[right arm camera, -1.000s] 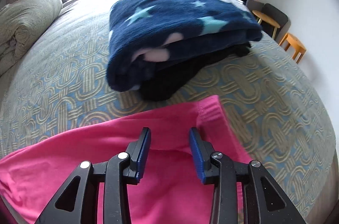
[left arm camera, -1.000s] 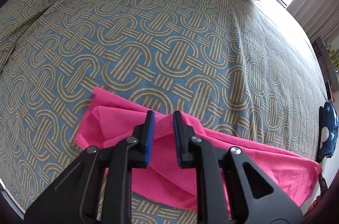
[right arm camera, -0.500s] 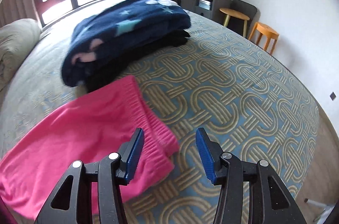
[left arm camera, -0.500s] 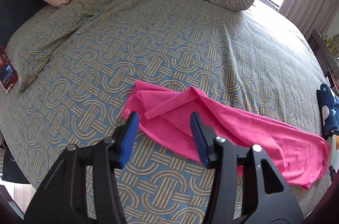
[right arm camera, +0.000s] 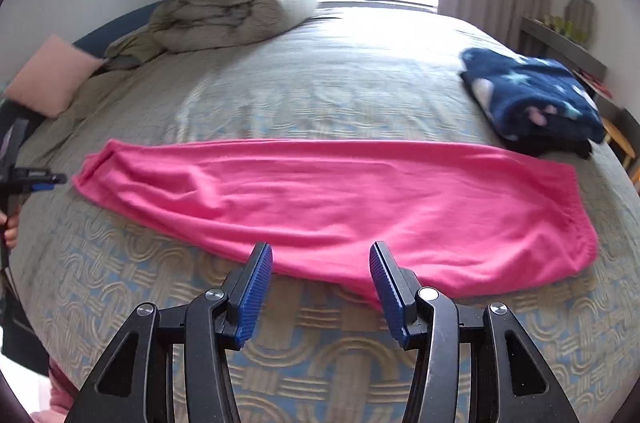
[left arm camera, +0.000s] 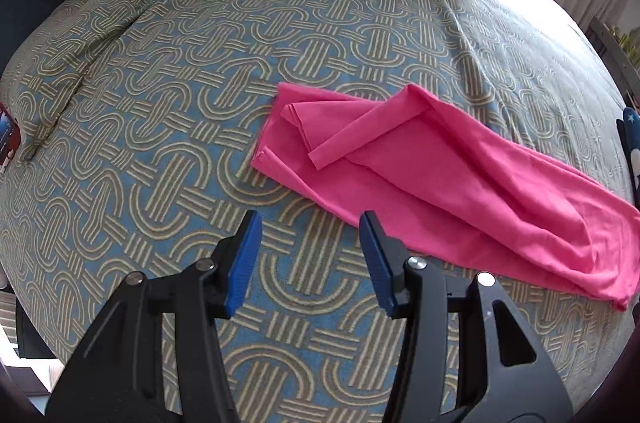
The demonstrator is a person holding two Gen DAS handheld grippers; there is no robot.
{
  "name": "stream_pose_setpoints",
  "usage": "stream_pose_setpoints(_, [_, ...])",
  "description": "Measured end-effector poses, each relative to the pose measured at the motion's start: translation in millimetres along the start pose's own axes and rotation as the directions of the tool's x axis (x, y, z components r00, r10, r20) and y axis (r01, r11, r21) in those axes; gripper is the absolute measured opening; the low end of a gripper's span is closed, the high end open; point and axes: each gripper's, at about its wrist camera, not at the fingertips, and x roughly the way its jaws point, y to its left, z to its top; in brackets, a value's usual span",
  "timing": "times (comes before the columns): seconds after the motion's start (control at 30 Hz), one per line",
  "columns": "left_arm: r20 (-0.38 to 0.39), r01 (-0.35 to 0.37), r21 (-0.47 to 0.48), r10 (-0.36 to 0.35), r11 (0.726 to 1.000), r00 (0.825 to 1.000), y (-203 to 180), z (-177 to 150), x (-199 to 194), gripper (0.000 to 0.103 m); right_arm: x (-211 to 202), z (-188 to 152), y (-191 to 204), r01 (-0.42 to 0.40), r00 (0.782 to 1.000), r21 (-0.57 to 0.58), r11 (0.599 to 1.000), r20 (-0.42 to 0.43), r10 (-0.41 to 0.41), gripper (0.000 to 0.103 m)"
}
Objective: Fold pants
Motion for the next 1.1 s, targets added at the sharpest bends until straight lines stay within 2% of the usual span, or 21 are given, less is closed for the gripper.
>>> stream_pose_setpoints(0.1, [0.013, 0.007, 0.023, -0.007, 1.0, 1.0, 2.6, 2.2, 10.8, 0.052, 20.9, 7.6, 67.3, -0.06, 0.998, -0.159, 0.985, -0.019, 0.058, 0.051])
stream_pose_setpoints(0.27, [0.05, 0.034, 0.089, -0.039, 0.995, 0.998, 5.4, 10.9, 26.0, 0.052, 51.3, 21.9, 169.3, -0.128, 0.991, -0.394, 0.91, -0.015, 0.133, 0.051])
stream_pose_setpoints(0.4, [0.086, 0.086, 0.163, -0.101, 0.983, 0.991, 2.5, 17.0, 33.8, 0.052, 78.7, 39.7, 221.7, -0.177, 0.983, -0.46, 0.87, -0.038, 0.18, 0.051])
stream_pose_setpoints(0.53, [0.073, 0.067, 0.276, -0.09, 0.959, 0.993, -5.8, 18.4, 47.0, 0.051, 103.5, 53.7, 250.9, -0.204, 0.978, -0.481, 0.852, -0.073, 0.193, 0.051])
stream_pose_setpoints(0.57, [0.063, 0.069, 0.291, -0.092, 0.954, 0.994, -6.1, 19.2, 50.7, 0.041, 109.3, 56.1, 256.3, -0.209, 0.978, -0.483, 0.85, -0.082, 0.194, 0.051])
stream_pose_setpoints(0.6, [0.049, 0.075, 0.303, -0.094, 0.95, 0.994, -6.2, 21.4, 54.6, 0.02, 115.3, 58.1, 262.2, -0.214, 0.977, -0.485, 0.848, -0.091, 0.194, 0.051])
stream_pose_setpoints(0.63, [0.035, 0.078, 0.312, -0.094, 0.947, 0.995, -6.1, 23.9, 58.0, 0.012, 120.0, 59.9, 265.9, -0.217, 0.976, -0.485, 0.847, -0.097, 0.195, 0.051])
stream_pose_setpoints(0.7, [0.039, 0.074, 0.316, -0.091, 0.946, 0.995, -4.1, 31.6, 57.7, 0.004, 128.4, 62.2, 270.6, -0.228, 0.974, -0.48, 0.847, -0.112, 0.199, 0.051])
stream_pose_setpoints(0.9, [0.018, 0.179, 0.246, -0.189, 0.953, 0.982, 10.4, 83.1, 21.2, 0.004, 152.7, 68.5, 284.4, -0.216, 0.976, -0.492, 0.843, -0.126, 0.177, 0.051])
stream_pose_setpoints(0.97, [0.02, 0.157, 0.182, -0.163, 0.971, 0.986, 17.4, 110.6, 19.1, 0.006, 159.0, 70.3, 286.2, -0.209, 0.978, -0.499, 0.841, -0.124, 0.17, 0.051])
stream_pose_setpoints(1.0, [0.014, 0.116, 0.151, -0.119, 0.982, 0.993, 21.4, 123.4, 23.4, 0.007, 162.7, 70.6, 287.1, -0.202, 0.979, -0.503, 0.84, -0.123, 0.162, 0.051])
stream_pose_setpoints(1.07, [0.021, -0.021, 0.094, 0.019, 0.995, 1.0, 29.7, 143.4, 36.4, 0.007, 171.6, 72.2, 287.2, -0.188, 0.982, -0.502, 0.844, -0.128, 0.143, 0.051])
stream_pose_setpoints(1.1, [0.022, -0.061, 0.067, 0.06, 0.996, 0.998, 34.9, 147.6, 41.4, 0.008, 175.0, 73.4, 286.4, -0.185, 0.982, -0.494, 0.849, -0.135, 0.136, 0.045])
